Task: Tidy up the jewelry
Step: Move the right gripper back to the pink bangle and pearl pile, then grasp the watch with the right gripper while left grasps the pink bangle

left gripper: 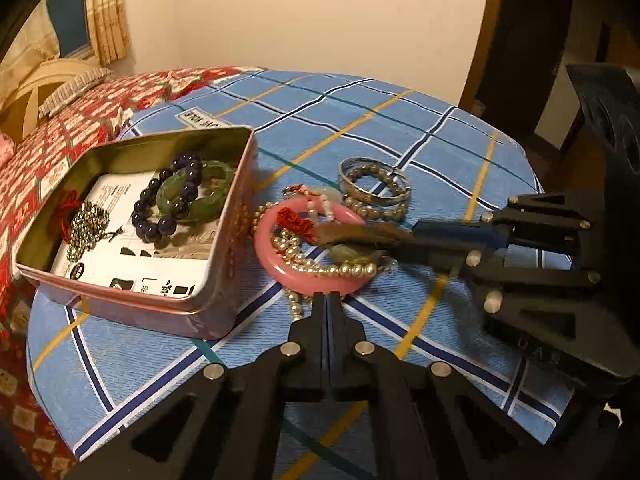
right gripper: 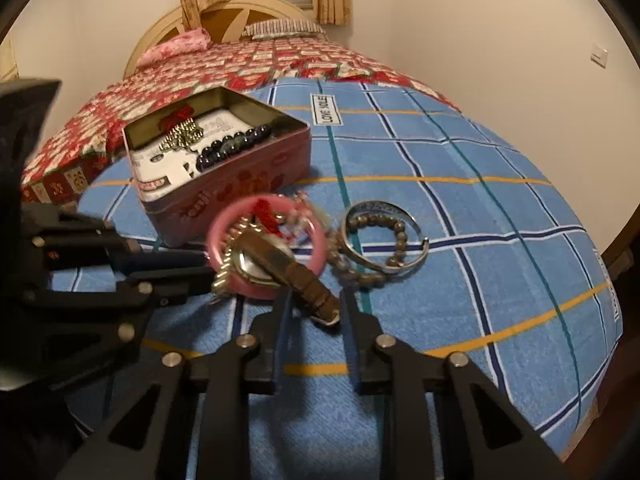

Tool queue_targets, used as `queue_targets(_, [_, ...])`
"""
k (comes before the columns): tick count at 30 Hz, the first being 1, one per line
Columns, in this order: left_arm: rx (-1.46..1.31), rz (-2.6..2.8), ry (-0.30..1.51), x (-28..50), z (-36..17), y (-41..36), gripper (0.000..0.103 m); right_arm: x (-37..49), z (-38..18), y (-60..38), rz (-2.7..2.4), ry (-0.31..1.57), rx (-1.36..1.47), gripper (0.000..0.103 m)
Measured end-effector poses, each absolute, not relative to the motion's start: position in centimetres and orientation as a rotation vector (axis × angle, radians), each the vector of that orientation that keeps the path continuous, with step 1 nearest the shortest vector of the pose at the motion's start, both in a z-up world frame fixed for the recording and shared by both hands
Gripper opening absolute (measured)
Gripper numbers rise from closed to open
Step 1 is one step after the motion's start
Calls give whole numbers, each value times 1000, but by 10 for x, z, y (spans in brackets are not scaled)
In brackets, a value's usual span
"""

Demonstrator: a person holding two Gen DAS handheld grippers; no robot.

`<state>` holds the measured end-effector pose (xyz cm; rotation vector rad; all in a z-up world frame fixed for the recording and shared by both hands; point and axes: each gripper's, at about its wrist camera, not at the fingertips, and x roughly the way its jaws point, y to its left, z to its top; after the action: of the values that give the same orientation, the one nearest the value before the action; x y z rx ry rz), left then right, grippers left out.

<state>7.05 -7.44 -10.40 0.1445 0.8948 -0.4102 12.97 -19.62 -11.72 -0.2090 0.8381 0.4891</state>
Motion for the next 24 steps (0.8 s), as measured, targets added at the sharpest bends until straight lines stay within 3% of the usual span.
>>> queue_targets(1, [146, -424, 882, 68, -102, -76, 0, 129, -117, -197, 487, 837, -205, 5])
queue_targets(8, [148, -426, 847, 68, -91, -72, 0, 127, -118, -202, 518, 854, -192, 4])
queue_targets(10, [148, -415, 857, 71, -94, -71, 0, 127, -116, -202, 511, 826, -204, 17])
queue_targets(12, [150, -400, 862, 72, -95, -69, 0, 129, -116, -203, 510, 817, -217, 62])
queue_targets(14, [149, -388, 871, 73, -97, -68, 0, 130, -116, -201, 518, 796, -244, 63])
queue_targets(17, [139, -374, 902, 76, -102, -67, 3, 136, -122, -191, 519, 809, -321, 53])
queue_targets(18, [133, -376, 910, 77, -104, -67, 10, 138, -124, -190, 522, 814, -330, 45])
queue_targets(20, [124, -370, 923, 78, -107, -67, 42, 145, -128, -188, 543, 850, -337, 36])
queue_targets(21, [119, -363, 919, 77, -107, -66, 64, 146, -130, -188, 552, 866, -341, 32])
queue_targets(24, [86, -388, 897, 76, -102, -64, 66, 144, -131, -190, 588, 881, -336, 24])
